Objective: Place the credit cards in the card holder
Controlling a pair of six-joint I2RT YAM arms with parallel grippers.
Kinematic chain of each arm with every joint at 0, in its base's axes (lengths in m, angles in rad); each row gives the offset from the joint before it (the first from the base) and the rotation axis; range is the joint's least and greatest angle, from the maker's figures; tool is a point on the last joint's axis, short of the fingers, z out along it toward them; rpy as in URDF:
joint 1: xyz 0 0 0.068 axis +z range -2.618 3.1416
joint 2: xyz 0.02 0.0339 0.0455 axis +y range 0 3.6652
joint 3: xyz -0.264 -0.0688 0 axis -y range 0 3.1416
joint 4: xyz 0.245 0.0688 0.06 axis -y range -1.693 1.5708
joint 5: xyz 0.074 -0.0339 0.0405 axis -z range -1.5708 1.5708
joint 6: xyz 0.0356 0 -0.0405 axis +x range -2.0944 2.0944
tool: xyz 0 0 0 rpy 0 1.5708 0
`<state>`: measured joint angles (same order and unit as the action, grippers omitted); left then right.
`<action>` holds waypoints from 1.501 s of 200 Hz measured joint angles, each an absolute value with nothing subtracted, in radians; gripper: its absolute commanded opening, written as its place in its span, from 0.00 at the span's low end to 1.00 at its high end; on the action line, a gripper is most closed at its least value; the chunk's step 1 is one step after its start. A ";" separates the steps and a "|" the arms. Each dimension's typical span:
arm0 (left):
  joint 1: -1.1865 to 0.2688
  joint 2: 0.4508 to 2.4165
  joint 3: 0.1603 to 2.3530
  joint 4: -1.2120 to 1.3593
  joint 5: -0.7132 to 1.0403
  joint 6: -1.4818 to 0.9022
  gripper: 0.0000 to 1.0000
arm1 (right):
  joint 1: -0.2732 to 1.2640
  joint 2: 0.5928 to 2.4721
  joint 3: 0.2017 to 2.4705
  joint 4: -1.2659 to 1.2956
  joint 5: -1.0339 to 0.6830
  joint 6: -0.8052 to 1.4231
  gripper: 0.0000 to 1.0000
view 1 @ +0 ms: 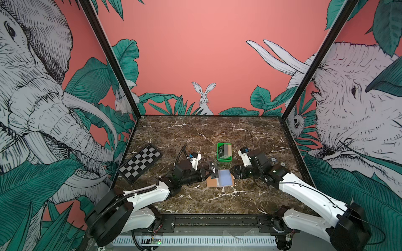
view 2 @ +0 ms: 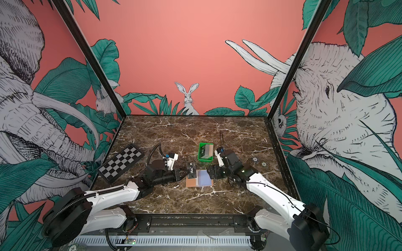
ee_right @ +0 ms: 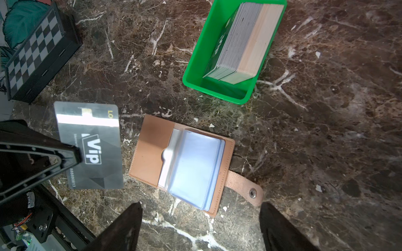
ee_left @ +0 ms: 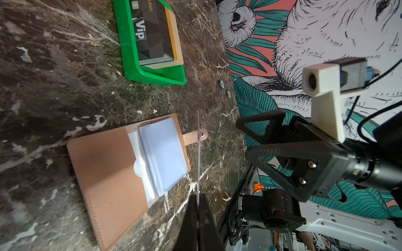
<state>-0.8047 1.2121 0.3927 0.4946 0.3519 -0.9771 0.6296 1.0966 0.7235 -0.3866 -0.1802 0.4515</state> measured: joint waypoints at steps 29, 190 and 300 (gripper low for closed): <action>-0.831 1.235 0.382 0.537 0.319 -0.975 0.00 | 0.630 1.124 0.725 -0.363 -0.191 0.444 0.83; -0.852 1.231 0.330 0.590 0.316 -0.971 0.00 | 0.759 1.035 0.631 -0.342 0.100 0.814 0.98; -0.902 1.320 0.362 0.584 0.264 -0.958 0.00 | 0.759 1.055 0.560 -0.207 -0.002 0.778 0.98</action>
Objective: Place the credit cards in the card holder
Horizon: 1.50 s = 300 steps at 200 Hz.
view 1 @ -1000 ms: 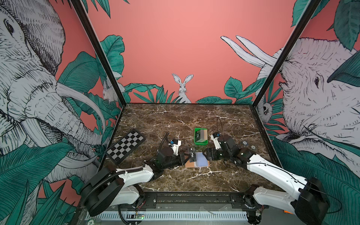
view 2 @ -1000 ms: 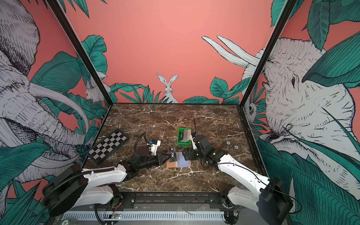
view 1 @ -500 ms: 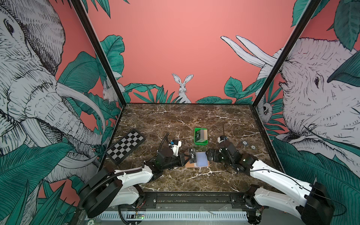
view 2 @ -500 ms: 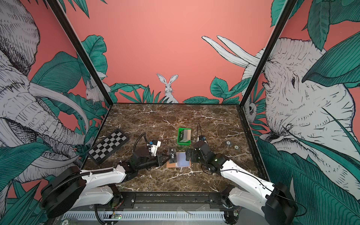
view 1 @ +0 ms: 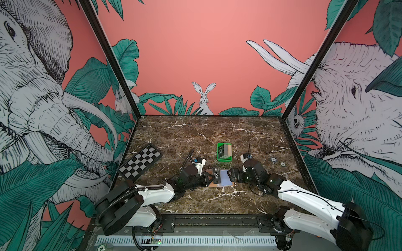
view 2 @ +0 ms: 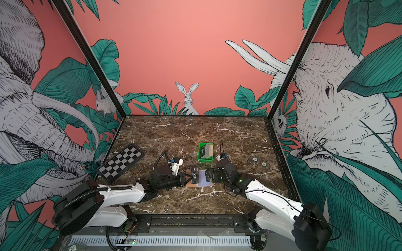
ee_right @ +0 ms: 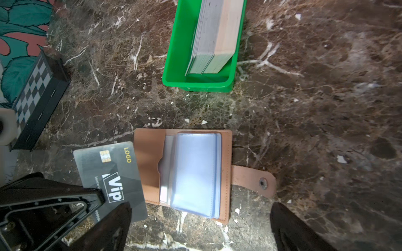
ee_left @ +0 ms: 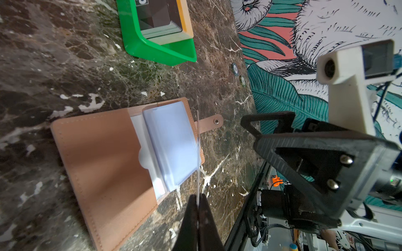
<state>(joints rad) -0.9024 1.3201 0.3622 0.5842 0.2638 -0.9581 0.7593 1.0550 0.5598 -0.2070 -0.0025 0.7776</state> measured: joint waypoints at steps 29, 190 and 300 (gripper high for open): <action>-0.904 1.321 0.362 0.579 0.254 -0.957 0.00 | 0.759 1.078 0.559 -0.189 -0.020 0.770 0.98; -0.904 1.409 0.426 0.530 0.252 -0.910 0.00 | 0.759 1.141 0.541 -0.176 -0.017 0.782 0.98; -0.907 1.462 0.466 0.519 0.245 -0.895 0.00 | 0.759 1.188 0.525 -0.169 -0.017 0.821 0.50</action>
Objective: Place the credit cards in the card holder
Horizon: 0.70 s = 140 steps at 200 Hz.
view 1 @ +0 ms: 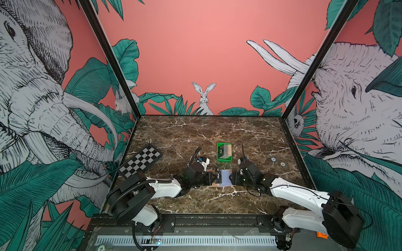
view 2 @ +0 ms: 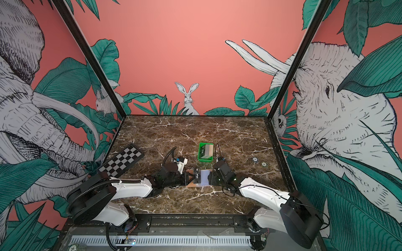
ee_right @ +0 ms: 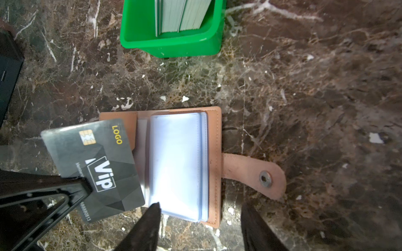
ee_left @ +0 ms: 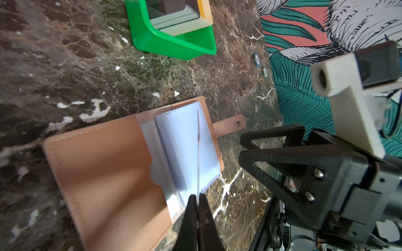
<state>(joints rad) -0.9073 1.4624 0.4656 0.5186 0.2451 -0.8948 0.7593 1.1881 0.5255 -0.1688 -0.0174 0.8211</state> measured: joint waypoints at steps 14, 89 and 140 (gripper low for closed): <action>-0.907 1.464 0.472 0.517 0.245 -0.892 0.00 | 0.759 1.200 0.526 -0.169 -0.015 0.824 0.46; -0.896 1.485 0.483 0.537 0.252 -0.928 0.00 | 0.759 1.262 0.530 -0.170 -0.014 0.826 0.33; -0.869 1.509 0.474 0.570 0.281 -0.973 0.00 | 0.759 1.298 0.530 -0.171 -0.009 0.822 0.26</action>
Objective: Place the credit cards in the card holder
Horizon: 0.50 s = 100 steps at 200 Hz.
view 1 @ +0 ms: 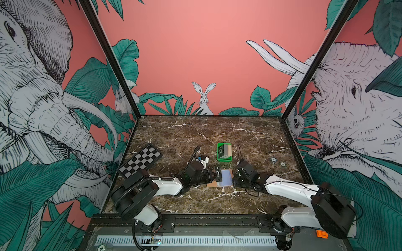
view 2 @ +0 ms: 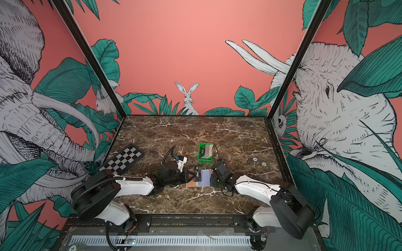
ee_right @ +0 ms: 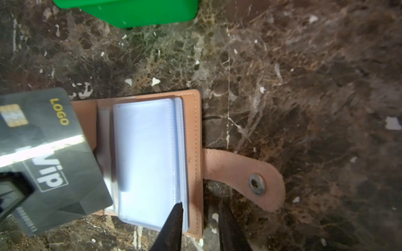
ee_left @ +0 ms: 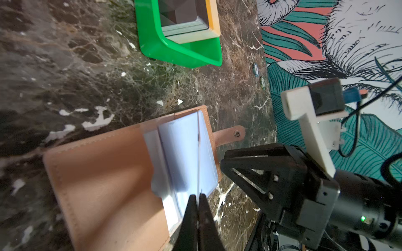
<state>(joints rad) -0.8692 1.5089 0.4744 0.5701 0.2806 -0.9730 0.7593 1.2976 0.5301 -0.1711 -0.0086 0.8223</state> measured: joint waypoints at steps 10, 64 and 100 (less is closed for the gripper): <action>-0.867 1.509 0.474 0.570 0.281 -0.974 0.00 | 0.759 1.301 0.530 -0.172 -0.007 0.820 0.24; -0.846 1.504 0.453 0.562 0.291 -0.976 0.00 | 0.759 1.315 0.530 -0.172 -0.004 0.819 0.21; -0.841 1.503 0.453 0.545 0.299 -0.976 0.00 | 0.759 1.326 0.530 -0.168 -0.004 0.819 0.19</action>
<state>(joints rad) -0.8406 1.5028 0.4530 0.5453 0.2989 -0.9760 0.7593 1.3262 0.5301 -0.1684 -0.0044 0.8188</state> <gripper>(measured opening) 0.047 0.198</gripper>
